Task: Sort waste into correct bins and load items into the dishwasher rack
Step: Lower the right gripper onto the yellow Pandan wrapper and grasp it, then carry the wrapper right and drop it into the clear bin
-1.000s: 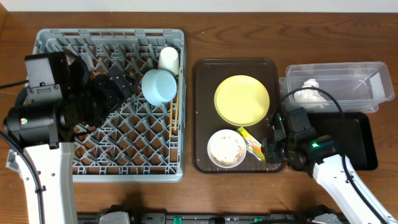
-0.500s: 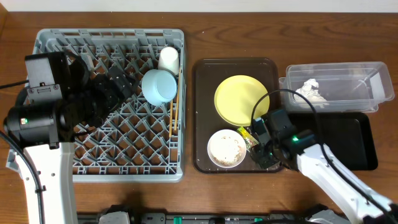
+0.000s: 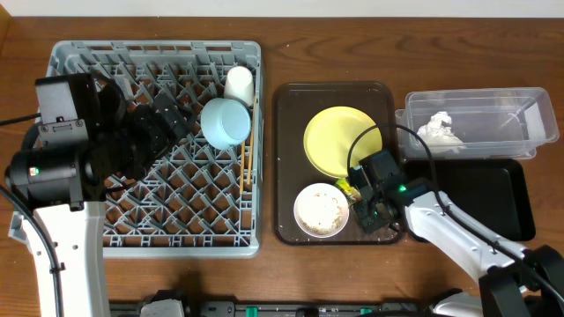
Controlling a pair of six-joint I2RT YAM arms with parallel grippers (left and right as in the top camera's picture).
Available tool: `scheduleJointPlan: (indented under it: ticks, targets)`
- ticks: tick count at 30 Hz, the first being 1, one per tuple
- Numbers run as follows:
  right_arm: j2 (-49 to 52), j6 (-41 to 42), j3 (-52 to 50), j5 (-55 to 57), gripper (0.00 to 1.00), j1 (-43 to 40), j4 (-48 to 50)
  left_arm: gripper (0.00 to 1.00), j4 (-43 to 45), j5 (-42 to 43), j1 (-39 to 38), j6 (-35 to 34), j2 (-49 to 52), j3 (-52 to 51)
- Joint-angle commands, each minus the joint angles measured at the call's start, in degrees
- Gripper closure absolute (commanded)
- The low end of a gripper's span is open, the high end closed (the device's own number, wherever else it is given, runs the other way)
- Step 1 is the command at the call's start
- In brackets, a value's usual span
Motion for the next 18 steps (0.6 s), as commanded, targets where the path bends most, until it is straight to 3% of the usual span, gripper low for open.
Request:
scheduleJointPlan:
  ticks: [1, 5, 8, 11, 12, 18]
  targets:
    - [1.7, -0.22, -0.28, 0.57, 0.49, 1.05, 0.35, 0.05, -0.15, -0.68, 0.09, 0.39, -0.02, 0.5]
    - [2.64, -0.22, -0.35, 0.61, 0.55, 0.76, 0.26, 0.05, -0.15, -0.68, 0.09, 0.39, -0.02, 0.5]
    - [2.69, -0.15, -0.35, 0.57, 0.66, 0.83, 0.61, 0.05, -0.13, -0.68, 0.09, 0.39, -0.02, 0.5]
    - [2.69, 0.0, -0.35, 0.59, 0.83, 0.81, 0.72, 0.05, -0.15, -0.68, 0.09, 0.37, -0.02, 0.5]
    - [2.67, 0.0, -0.35, 0.59, 0.99, 0.83, 0.66, 0.05, -0.13, -0.68, 0.09, 0.37, -0.02, 0.5]
    - [1.68, 2.4, 0.28, 0.57, 0.99, 0.72, -0.28, 0.06, -0.15, -0.68, 0.09, 0.39, -0.02, 0.5]
